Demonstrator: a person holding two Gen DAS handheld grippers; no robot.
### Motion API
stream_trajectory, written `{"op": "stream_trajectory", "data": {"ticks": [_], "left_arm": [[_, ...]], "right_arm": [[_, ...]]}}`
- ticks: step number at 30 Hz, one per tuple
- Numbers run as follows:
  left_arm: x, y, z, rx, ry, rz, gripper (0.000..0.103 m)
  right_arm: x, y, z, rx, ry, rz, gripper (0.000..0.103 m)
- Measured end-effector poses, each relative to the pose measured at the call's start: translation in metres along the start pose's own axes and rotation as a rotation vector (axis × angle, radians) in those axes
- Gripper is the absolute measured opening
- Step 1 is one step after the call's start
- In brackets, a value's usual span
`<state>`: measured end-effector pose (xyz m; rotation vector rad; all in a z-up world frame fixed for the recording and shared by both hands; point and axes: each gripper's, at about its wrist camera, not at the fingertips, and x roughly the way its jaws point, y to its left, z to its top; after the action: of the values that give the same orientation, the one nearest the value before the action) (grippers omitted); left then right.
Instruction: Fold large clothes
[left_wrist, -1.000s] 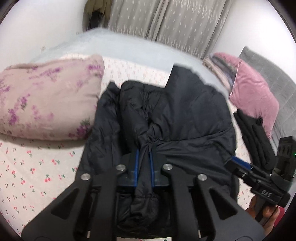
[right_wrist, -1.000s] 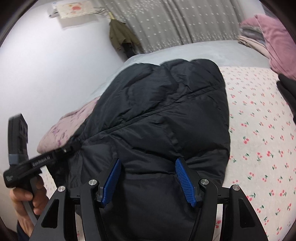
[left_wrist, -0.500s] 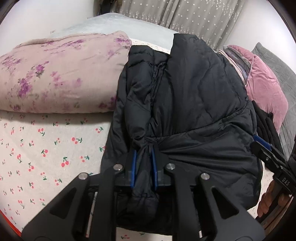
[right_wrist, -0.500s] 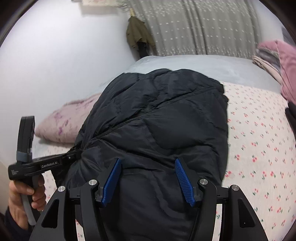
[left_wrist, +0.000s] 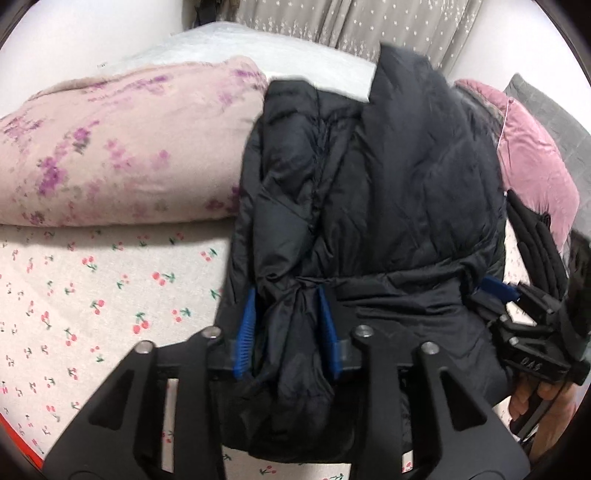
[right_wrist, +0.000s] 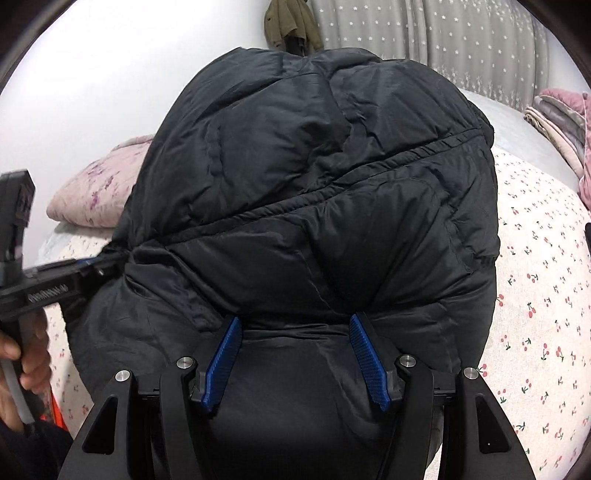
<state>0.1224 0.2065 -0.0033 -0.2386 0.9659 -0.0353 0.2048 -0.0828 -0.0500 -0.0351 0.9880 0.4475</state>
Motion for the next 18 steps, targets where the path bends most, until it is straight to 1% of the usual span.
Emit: {"op": "stream_trajectory", "data": {"ticks": [1, 2, 5, 6, 7, 10, 12, 14, 16, 17, 18], "left_arm": [[-0.005, 0.001, 0.001, -0.008, -0.019, 0.002, 0.055], [-0.007, 0.003, 0.002, -0.012, -0.029, 0.000, 0.057], [-0.021, 0.005, 0.006, -0.039, -0.093, -0.052, 0.060], [-0.022, 0.004, 0.006, -0.040, -0.099, -0.053, 0.066], [-0.020, 0.002, 0.006, -0.030, -0.095, -0.035, 0.068], [0.005, -0.007, 0.005, 0.007, -0.005, 0.061, 0.068], [0.014, -0.001, 0.003, -0.024, 0.009, 0.037, 0.068], [0.017, 0.009, 0.006, -0.087, 0.027, -0.009, 0.068], [0.018, 0.013, 0.007, -0.102, 0.036, -0.021, 0.068], [0.019, 0.013, 0.008, -0.101, 0.037, -0.020, 0.068], [0.018, 0.015, 0.008, -0.097, 0.038, -0.020, 0.068]], "right_arm": [[0.000, 0.001, 0.000, -0.004, 0.001, -0.002, 0.062], [0.001, 0.003, -0.001, -0.009, 0.003, -0.004, 0.062], [0.002, 0.005, -0.002, -0.013, 0.005, -0.004, 0.062], [0.002, 0.006, -0.003, -0.013, 0.003, -0.006, 0.062], [0.002, 0.007, -0.002, -0.014, 0.003, -0.007, 0.062], [0.005, 0.009, -0.003, -0.015, 0.005, -0.007, 0.062], [0.001, 0.006, -0.001, -0.002, 0.002, 0.011, 0.062], [-0.010, -0.003, 0.004, 0.027, -0.007, 0.055, 0.062], [-0.029, -0.015, 0.012, 0.088, -0.070, 0.118, 0.062], [-0.040, -0.022, 0.019, 0.128, -0.118, 0.143, 0.062], [-0.047, -0.026, 0.025, 0.150, -0.147, 0.158, 0.062]]}}
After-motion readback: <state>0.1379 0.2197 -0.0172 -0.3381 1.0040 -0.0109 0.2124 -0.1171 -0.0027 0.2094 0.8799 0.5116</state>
